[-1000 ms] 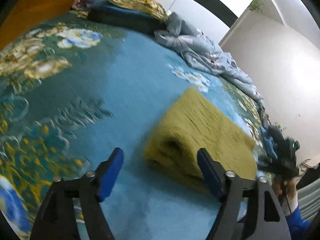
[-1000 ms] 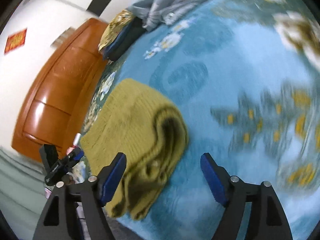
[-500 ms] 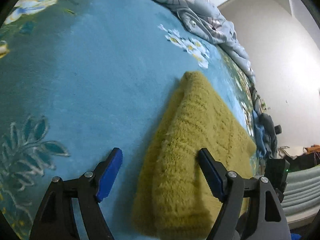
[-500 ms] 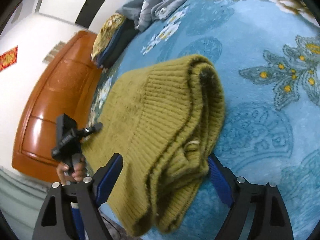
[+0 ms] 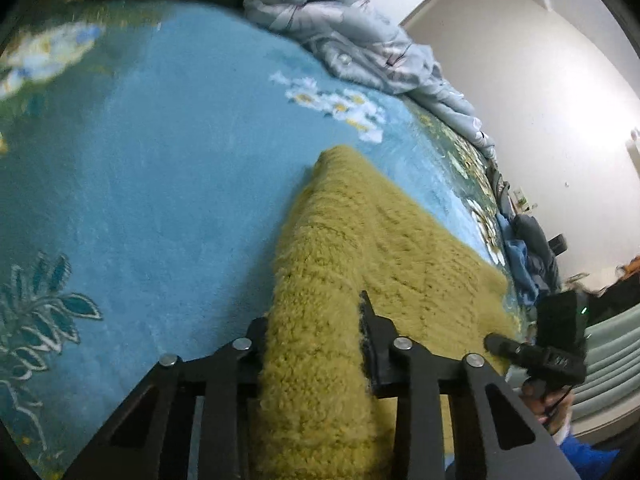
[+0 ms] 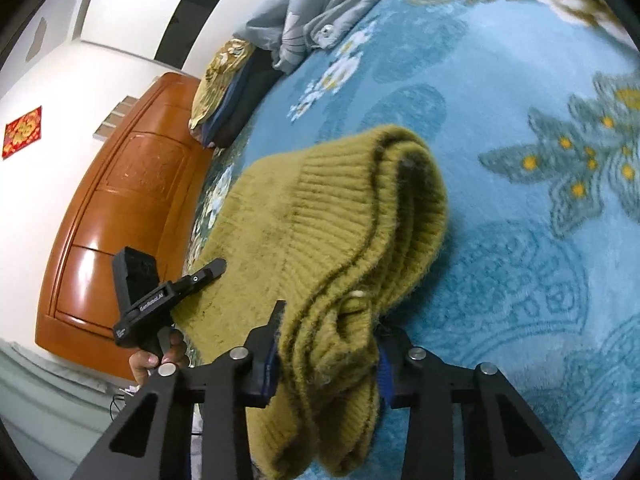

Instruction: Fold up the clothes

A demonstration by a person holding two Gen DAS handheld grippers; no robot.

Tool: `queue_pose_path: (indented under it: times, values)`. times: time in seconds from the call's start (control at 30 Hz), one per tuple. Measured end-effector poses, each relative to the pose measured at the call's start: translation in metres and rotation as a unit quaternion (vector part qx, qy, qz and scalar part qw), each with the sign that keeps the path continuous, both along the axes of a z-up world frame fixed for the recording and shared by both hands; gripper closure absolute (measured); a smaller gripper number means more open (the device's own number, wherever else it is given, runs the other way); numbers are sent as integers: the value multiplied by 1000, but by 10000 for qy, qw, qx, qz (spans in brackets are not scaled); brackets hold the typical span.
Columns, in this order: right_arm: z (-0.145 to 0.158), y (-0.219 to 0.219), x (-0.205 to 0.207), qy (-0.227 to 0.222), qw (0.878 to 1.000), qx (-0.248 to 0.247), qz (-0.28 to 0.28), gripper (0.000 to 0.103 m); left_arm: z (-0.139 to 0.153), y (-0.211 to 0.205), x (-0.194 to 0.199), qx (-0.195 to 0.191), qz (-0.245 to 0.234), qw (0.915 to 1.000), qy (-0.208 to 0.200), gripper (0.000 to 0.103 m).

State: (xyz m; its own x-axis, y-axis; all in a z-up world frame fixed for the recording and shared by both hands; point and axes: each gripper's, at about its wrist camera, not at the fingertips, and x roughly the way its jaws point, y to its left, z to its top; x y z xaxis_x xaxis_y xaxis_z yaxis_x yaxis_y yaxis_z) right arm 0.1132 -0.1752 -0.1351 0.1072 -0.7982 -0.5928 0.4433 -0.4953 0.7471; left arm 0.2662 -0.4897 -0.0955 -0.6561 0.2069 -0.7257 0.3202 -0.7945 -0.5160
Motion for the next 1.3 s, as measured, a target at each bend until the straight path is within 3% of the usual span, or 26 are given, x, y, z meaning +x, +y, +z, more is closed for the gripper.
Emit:
queue_pose_path:
  times: [0.13,0.33,0.57,0.7,0.83,0.93,1.07,1.2,1.3]
  values:
    - [26,-11,4,359,9991,16,236,64,23,7,16,-197,80,9991,376,72]
    - [57,-58,14,639,9949,-67,774,64,48,-23,57,-492,405,9971,425,72]
    - [83,-196,55,1070,9733,-157,2025,64,69,-101,130,-929,1259,9873,260,72]
    - [93,-271,88,1259,9569,-299,2598,64,78,-146,175,-1099,1874,9758,235,72]
    - [89,-326,116,1325,9460,-449,2923,64,74,-185,214,-1084,2506,9616,273,72]
    - [74,-357,133,1358,9393,-454,3118,64,47,-212,234,-826,2935,9523,112,72]
    - [27,-377,138,1123,9398,67,3226,64,1,-225,242,-448,3124,9482,-362,72]
    - [-6,-378,121,823,9460,216,3127,64,-9,-227,243,-286,3100,9490,-505,70]
    - [-17,-377,114,541,9512,174,3034,63,-8,-225,239,-407,3117,9472,-639,65]
